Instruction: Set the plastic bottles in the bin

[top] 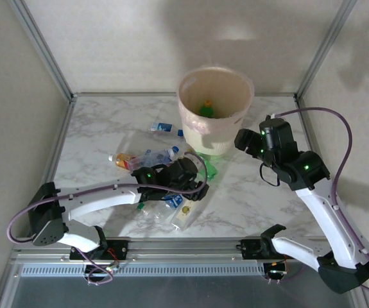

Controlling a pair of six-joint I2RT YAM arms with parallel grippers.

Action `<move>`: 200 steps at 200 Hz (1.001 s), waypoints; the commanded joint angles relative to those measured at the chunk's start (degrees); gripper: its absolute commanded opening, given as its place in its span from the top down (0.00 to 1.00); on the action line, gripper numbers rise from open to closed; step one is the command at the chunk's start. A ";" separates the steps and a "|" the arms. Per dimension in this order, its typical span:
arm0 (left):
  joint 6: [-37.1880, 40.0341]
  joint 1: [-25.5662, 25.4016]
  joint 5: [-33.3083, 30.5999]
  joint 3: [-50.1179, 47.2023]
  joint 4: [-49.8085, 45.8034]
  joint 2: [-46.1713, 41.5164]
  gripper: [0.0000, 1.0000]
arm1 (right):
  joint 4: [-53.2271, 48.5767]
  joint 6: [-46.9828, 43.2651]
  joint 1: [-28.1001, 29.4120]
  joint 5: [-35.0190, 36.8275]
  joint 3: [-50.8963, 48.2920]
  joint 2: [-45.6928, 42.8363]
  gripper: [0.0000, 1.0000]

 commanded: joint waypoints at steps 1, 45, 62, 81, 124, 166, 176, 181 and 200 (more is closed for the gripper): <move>1.04 -2.10 -0.16 -1.35 -3.13 3.36 0.18 | -2.52 4.04 0.13 2.76 -1.63 -1.95 0.17; 0.31 -3.09 -1.35 -0.91 -1.74 10.38 0.12 | -3.71 6.24 0.11 1.64 -2.87 -3.49 0.16; 0.01 -3.09 -1.10 -0.57 -1.10 12.27 0.12 | -4.73 7.07 0.16 2.25 -3.06 -3.97 0.16; -0.82 -2.96 -1.56 0.20 -0.44 13.72 0.11 | -5.08 7.60 0.12 1.84 -3.45 -4.85 0.16; -1.48 -2.62 -3.62 2.31 -0.66 17.07 0.10 | -6.33 8.51 0.11 1.91 -4.21 -6.35 0.16; -1.33 -1.69 -2.70 3.95 0.10 19.96 0.13 | -7.17 9.21 0.14 2.12 -4.44 -7.40 0.17; -1.18 -1.69 -2.60 4.63 0.14 20.69 0.15 | -7.24 9.33 0.16 2.17 -4.54 -7.64 0.18; -1.16 -1.66 -2.51 4.91 0.02 21.10 0.17 | -7.31 9.31 0.13 2.21 -4.56 -7.71 0.18; -0.90 -1.69 -2.51 5.97 -0.73 22.54 0.21 | -7.46 9.44 0.12 2.28 -4.63 -7.91 0.19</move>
